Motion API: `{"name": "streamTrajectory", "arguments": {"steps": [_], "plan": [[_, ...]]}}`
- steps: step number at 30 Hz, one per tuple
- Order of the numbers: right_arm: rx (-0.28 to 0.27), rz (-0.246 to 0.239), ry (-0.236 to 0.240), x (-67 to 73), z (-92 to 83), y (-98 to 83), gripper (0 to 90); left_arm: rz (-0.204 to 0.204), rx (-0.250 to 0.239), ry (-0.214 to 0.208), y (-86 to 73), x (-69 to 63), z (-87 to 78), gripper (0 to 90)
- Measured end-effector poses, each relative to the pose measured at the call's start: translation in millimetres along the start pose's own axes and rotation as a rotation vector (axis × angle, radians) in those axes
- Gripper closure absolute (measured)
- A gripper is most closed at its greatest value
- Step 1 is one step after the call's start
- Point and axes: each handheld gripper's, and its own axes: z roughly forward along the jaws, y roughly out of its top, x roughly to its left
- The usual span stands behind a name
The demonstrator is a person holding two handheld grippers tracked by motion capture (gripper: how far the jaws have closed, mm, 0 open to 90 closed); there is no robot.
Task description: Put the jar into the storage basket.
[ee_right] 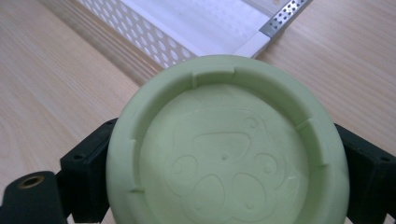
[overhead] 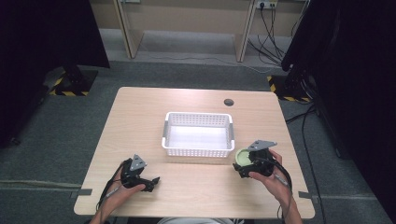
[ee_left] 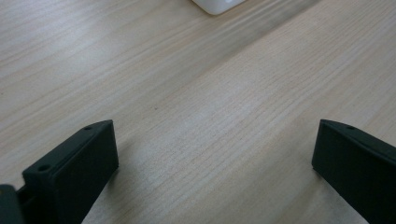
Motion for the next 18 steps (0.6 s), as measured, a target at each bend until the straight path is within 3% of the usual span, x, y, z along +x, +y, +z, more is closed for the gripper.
{"name": "streamTrajectory", "arguments": {"steps": [9,18], "plan": [[-0.013,-0.032,0.01,6.6,2.3,15.9,11.2,0.0,0.0,0.0,0.0,0.0,0.0,0.0],[-0.011,-0.065,0.059,19.0,9.3,27.4,11.2,0.0,0.0,0.0,0.0,0.0,0.0,0.0]]}}
